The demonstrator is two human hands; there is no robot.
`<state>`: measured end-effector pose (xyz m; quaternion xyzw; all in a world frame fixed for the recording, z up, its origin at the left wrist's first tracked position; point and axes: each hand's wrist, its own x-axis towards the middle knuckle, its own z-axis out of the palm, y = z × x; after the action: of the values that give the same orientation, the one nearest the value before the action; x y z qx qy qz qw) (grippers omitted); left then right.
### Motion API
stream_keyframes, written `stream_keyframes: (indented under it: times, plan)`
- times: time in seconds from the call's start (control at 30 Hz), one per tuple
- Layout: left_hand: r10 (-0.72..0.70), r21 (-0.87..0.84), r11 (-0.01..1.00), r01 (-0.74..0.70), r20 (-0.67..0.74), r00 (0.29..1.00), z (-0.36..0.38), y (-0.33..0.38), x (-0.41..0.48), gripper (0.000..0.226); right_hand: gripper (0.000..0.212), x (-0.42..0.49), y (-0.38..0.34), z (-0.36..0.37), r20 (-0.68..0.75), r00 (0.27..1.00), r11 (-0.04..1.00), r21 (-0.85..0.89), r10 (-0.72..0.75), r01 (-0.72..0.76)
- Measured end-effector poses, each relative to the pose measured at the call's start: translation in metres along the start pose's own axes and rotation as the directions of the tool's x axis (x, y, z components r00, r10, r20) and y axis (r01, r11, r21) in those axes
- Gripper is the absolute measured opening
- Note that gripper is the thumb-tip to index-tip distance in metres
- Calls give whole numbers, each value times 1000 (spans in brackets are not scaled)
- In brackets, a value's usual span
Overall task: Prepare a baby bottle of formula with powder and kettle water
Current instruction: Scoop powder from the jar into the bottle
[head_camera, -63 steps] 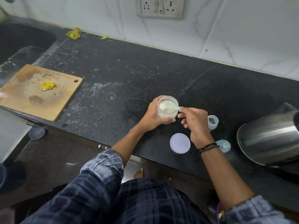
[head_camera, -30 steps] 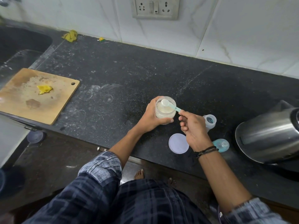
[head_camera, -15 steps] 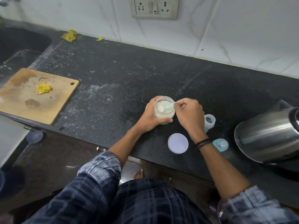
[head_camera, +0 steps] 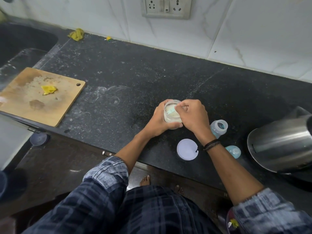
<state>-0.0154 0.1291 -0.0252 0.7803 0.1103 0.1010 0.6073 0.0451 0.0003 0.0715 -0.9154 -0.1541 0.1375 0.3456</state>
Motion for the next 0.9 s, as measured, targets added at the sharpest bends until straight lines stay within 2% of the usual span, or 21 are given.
stream_keyframes:
  times: [0.13, 0.23, 0.4, 0.63, 0.9]
  plan:
    - [18, 0, 1000, -18, 7, 1000, 0, 2, 0, 83, 12, -2, 10, -4, -57, 997, 988, 150, 52, -43]
    - [28, 33, 999, -28, 0, 1000, -1, 6, 0, 81, 27, -6, 21, -2, -116, 988, 959, 276, 105, -70]
    - [48, 54, 997, -49, 6, 999, -1, 8, 0, 77, 27, -11, 33, 0, -169, 962, 868, 486, 212, -106]
    - [38, 40, 998, -39, 22, 999, -1, 3, 1, 82, 26, -22, 41, 5, -193, 954, 837, 539, 229, -92]
    - [36, 47, 998, -37, 22, 999, -2, 7, 0, 78, 15, -25, 43, 8, -103, 932, 750, 627, 347, -210]
